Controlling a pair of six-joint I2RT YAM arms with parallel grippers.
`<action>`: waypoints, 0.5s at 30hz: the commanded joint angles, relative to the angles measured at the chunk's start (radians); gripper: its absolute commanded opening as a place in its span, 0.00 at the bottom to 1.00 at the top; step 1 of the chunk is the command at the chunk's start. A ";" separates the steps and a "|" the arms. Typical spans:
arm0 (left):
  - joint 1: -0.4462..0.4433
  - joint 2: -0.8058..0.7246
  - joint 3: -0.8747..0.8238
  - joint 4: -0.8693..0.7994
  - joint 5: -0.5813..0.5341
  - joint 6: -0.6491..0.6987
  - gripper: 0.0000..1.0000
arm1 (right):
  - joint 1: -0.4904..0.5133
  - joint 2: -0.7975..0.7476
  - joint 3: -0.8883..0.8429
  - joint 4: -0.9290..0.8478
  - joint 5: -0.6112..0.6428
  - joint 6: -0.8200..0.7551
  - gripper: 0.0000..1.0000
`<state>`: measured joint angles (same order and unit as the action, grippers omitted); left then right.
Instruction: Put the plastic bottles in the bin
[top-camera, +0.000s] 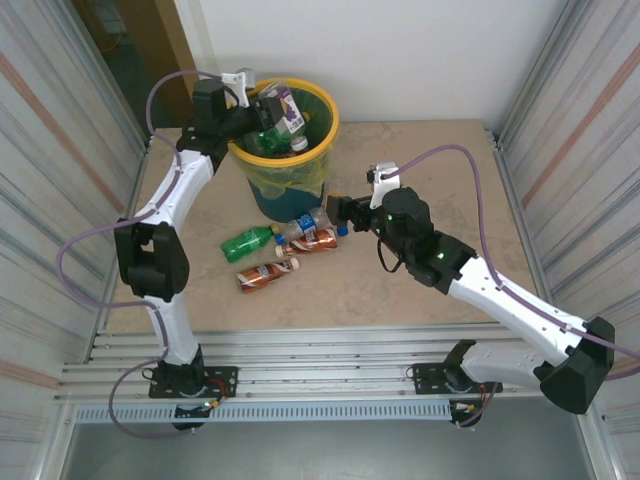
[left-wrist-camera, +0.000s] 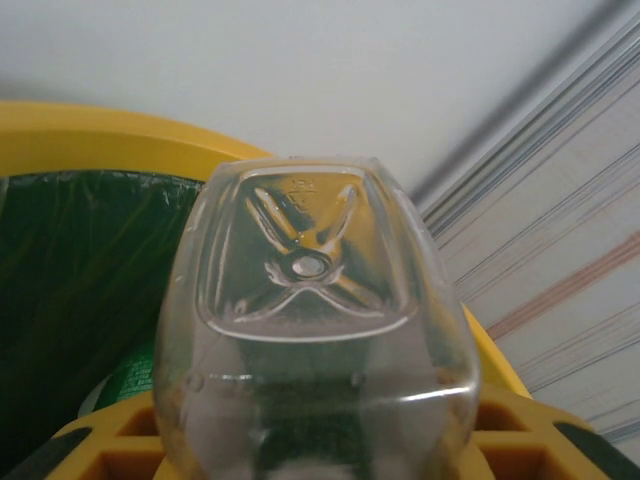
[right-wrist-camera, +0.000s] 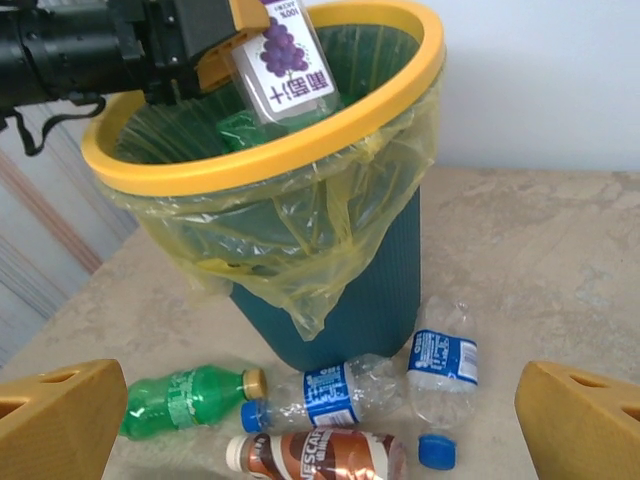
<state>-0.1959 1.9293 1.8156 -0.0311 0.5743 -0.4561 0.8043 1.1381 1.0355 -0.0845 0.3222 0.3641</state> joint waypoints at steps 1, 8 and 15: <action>-0.007 0.021 0.056 -0.051 -0.008 0.047 0.20 | -0.014 0.012 0.007 -0.023 0.022 0.043 0.98; -0.042 0.068 0.104 -0.155 -0.045 0.135 0.29 | -0.040 0.036 0.032 -0.086 0.029 0.100 0.98; -0.056 0.089 0.143 -0.202 -0.069 0.178 0.44 | -0.058 0.063 0.049 -0.157 0.077 0.170 0.98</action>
<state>-0.2531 2.0048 1.9144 -0.1780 0.5228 -0.3279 0.7563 1.1896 1.0389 -0.1905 0.3489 0.4732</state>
